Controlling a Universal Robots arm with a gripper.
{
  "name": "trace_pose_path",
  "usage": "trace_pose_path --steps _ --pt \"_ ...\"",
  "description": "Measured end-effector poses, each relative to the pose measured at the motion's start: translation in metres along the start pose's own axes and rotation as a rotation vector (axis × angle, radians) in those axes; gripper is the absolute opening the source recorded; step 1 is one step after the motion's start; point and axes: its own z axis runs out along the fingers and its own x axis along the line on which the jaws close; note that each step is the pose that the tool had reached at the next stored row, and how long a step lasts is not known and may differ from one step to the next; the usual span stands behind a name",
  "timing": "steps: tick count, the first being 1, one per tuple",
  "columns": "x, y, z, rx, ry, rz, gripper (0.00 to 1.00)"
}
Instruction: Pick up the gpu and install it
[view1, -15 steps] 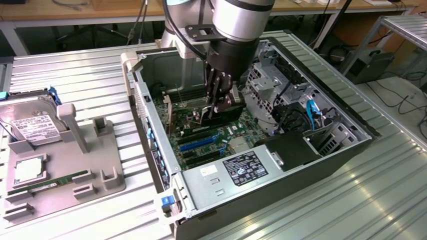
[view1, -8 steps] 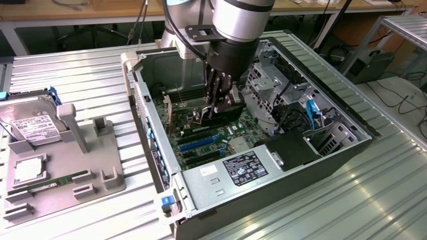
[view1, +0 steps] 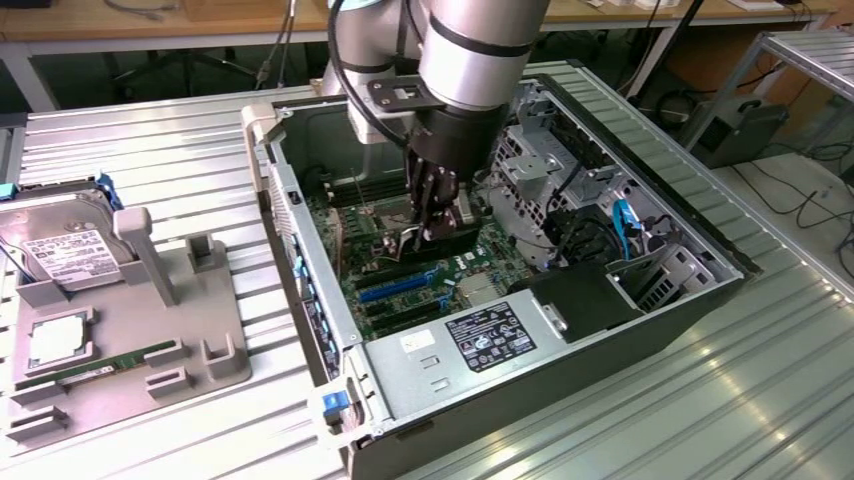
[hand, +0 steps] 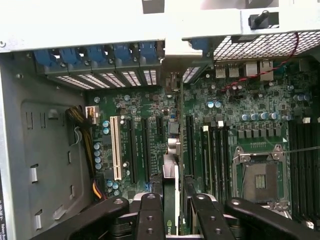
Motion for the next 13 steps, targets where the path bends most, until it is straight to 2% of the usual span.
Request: trace_pose_path --steps 3,7,13 --pt "0.000 0.0013 0.0057 0.0035 0.0008 -0.019 0.26" --pt "0.000 0.0030 0.0123 0.0127 0.0006 -0.024 0.26" --pt "-0.002 0.0055 0.0175 0.0177 0.0004 -0.024 0.26"
